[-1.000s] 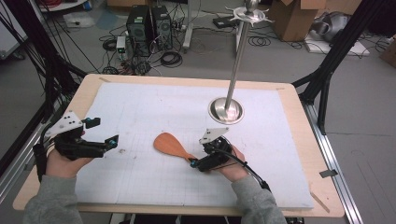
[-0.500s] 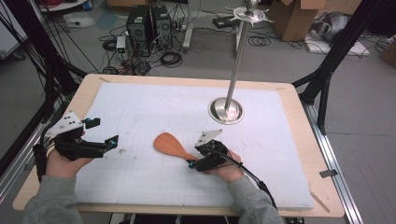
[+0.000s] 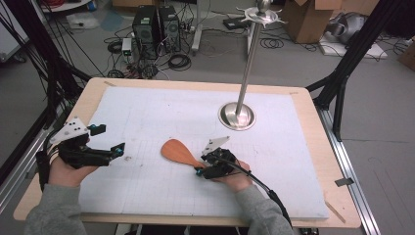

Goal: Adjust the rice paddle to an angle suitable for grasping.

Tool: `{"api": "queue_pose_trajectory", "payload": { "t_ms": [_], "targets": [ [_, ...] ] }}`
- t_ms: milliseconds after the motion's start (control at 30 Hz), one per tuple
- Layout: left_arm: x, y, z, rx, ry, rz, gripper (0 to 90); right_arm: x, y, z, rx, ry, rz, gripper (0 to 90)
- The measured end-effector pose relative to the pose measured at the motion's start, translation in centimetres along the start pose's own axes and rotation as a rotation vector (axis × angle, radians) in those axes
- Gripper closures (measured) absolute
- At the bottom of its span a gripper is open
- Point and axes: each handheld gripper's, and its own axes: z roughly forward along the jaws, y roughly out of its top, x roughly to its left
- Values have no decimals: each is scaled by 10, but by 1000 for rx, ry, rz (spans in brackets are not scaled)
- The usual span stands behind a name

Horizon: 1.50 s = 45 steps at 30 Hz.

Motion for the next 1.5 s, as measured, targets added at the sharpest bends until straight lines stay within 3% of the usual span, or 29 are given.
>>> {"api": "queue_pose_trajectory", "payload": {
  "t_ms": [300, 333, 733, 767, 833, 967, 1100, 1500],
  "targets": [
    [1, -1, 2, 7, 1, -3, 67, 3, 0, 1, -1, -1, -33, 568],
    [1, -1, 2, 7, 2, -4, 67, 4, 0, 1, 0, 4, -42, 610],
    [3, 1, 6, 8, -8, -3, 68, 4, -4, -6, 14, -9, -40, 642],
    [3, 2, 8, 10, -13, -3, 67, 0, -13, -9, -25, 10, -11, 644],
    [3, 3, 10, 6, -16, 0, 68, -3, -18, -13, -33, 20, 11, 645],
    [3, 5, 12, 3, -23, 0, 67, -1, -23, -21, -7, -1, -19, 645],
    [3, 8, 18, 1, -35, 3, 68, -3, -33, -29, -18, 12, -10, 645],
    [-1, 17, 37, 3, -76, 19, 67, -7, -60, -60, 21, 19, -13, 645]
  ]
}}
